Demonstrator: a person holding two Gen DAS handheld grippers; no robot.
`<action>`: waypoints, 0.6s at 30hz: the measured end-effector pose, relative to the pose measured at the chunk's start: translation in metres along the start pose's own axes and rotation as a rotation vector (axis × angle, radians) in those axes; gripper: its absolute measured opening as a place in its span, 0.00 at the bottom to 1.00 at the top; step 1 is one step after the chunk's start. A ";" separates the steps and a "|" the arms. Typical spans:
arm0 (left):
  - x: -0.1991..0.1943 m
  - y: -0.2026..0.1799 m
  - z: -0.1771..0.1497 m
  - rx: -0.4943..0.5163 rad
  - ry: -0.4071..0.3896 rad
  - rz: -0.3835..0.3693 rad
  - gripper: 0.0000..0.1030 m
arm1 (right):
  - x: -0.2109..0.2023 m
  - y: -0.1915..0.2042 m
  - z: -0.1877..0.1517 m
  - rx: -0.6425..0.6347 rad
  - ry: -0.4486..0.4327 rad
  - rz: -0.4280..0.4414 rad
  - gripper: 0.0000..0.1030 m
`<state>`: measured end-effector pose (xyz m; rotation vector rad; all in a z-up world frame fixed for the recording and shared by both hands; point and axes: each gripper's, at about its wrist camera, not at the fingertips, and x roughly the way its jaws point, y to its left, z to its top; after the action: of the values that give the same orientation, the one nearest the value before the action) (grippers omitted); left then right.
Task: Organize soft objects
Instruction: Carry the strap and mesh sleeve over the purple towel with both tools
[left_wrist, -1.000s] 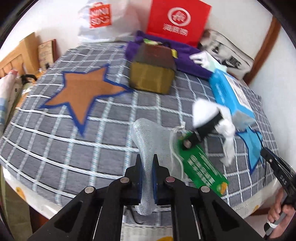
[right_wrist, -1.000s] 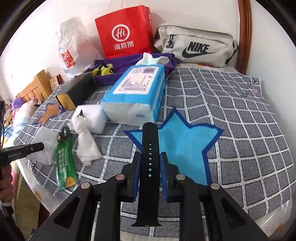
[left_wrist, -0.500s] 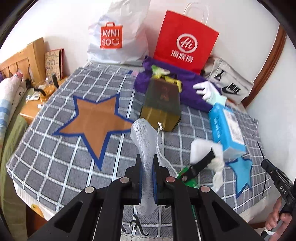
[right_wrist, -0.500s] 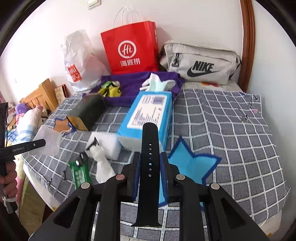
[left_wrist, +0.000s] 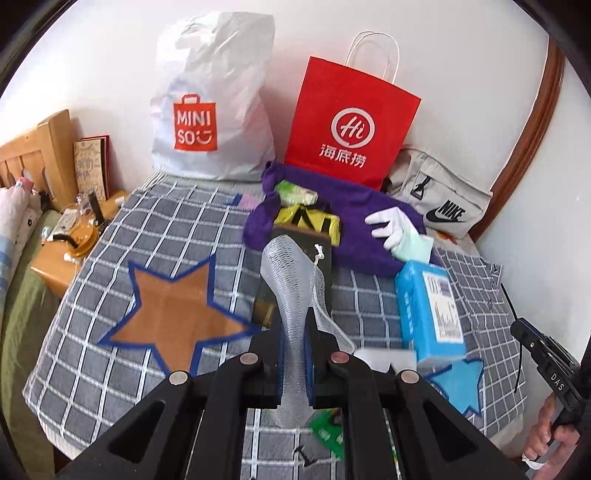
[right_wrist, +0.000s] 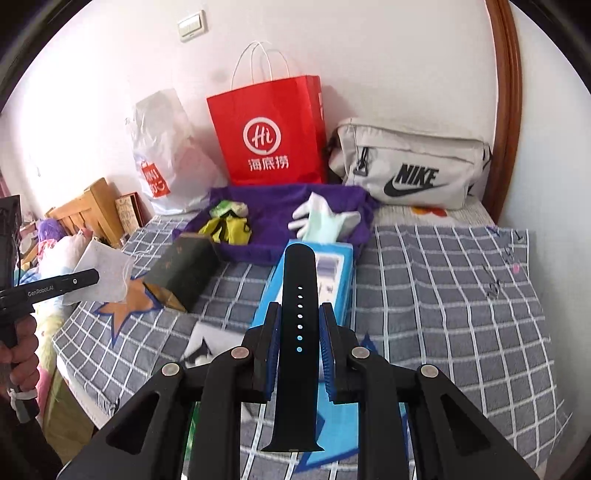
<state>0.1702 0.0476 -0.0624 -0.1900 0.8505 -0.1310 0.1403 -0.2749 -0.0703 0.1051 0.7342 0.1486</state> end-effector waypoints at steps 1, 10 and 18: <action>0.002 -0.001 0.005 0.003 -0.002 -0.001 0.08 | 0.002 0.000 0.005 -0.001 -0.002 0.000 0.20; 0.024 -0.001 0.044 0.003 0.003 -0.012 0.08 | 0.034 0.002 0.046 0.001 -0.023 0.001 0.20; 0.050 0.000 0.071 -0.005 0.011 -0.011 0.08 | 0.070 0.002 0.082 0.008 -0.035 0.026 0.20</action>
<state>0.2562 0.0458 -0.0535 -0.1987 0.8613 -0.1403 0.2463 -0.2641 -0.0559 0.1251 0.6987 0.1683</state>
